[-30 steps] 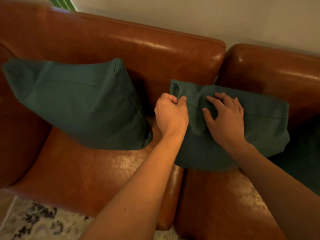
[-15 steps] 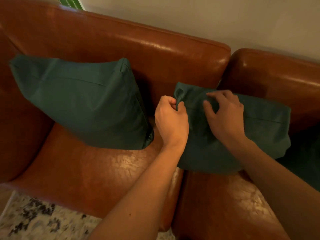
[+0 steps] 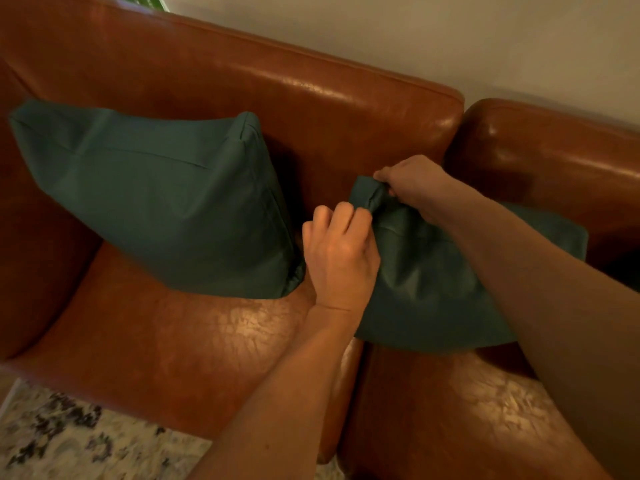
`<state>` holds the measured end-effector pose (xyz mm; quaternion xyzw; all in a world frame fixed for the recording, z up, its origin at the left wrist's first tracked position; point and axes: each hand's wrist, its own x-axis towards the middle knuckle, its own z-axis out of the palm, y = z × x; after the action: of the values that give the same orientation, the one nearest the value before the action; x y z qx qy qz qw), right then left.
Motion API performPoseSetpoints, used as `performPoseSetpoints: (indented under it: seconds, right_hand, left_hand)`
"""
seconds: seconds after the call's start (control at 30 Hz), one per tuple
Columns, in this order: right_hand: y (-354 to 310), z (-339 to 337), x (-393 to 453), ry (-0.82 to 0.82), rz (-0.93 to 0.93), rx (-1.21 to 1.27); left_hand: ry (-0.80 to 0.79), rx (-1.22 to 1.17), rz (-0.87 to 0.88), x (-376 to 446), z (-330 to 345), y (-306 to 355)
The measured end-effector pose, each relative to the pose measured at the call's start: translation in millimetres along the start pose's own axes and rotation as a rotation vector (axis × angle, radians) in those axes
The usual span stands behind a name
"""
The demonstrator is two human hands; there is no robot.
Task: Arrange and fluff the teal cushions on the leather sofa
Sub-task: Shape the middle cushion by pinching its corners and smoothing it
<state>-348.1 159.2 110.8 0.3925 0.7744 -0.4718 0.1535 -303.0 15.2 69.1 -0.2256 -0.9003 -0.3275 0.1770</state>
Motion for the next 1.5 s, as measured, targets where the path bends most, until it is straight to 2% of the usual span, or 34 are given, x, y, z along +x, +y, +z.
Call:
performPoseSetpoints:
  seconds: [0.1, 0.23, 0.3, 0.43, 0.63, 0.73, 0.87, 1.03, 1.13, 1.27, 1.33, 1.4, 1.5]
  right_hand:
    - [-0.4, 2.6, -0.4, 0.051, 0.015, 0.053]
    - [-7.0, 1.8, -5.9, 0.084, -0.001, 0.029]
    - [-9.6, 2.6, -8.9, 0.036, -0.029, -0.008]
    - [-12.3, 1.1, -13.8, -0.005, -0.103, 0.009]
    - [11.1, 4.9, -21.7, -0.086, -0.17, 0.095]
    - [19.4, 8.2, -23.4, -0.083, -0.201, 0.127]
    - [26.6, 13.0, -27.2, -0.043, -0.262, 0.132]
    - [46.8, 16.4, -30.2, 0.077, -0.362, 0.014]
    - [54.5, 19.6, -36.5, 0.103, -0.4, -0.002]
    - [59.4, 21.8, -49.7, 0.153, -0.488, 0.025]
    - [68.7, 17.1, -60.4, 0.257, -0.572, -0.132]
    - [82.3, 9.4, -73.1, 0.433, -0.626, -0.344]
    - [103.2, -8.5, -91.0, 0.598, -0.549, -0.407]
  left_hand:
    - [-0.024, -0.004, -0.023, -1.4, 2.6, 2.0]
    - [-0.145, -0.142, -0.378, 11.8, -3.5, 15.0]
    - [-0.191, -0.187, -0.467, 22.4, -2.8, 20.2]
    - [-0.19, -0.303, -0.454, 30.0, -2.2, 22.8]
    - [-0.158, -0.318, -0.521, 34.7, 4.9, 8.4]
    - [-0.15, -0.329, -0.572, 32.8, 7.7, 3.0]
    - [-0.146, -0.391, -0.53, 24.5, 4.0, 3.1]
    - [-0.125, -0.343, -0.466, 17.2, -8.4, -4.4]
    - [-0.134, -0.287, -0.532, 17.9, -11.0, -11.3]
    - [-0.172, -0.383, -0.641, 14.4, -8.7, -12.5]
    - [-0.246, -0.403, -0.633, 11.2, -4.6, -15.9]
    - [-0.29, -0.398, -0.596, 10.6, -2.3, -18.6]
    - [-0.307, -0.396, -0.601, 11.2, -1.6, -16.0]
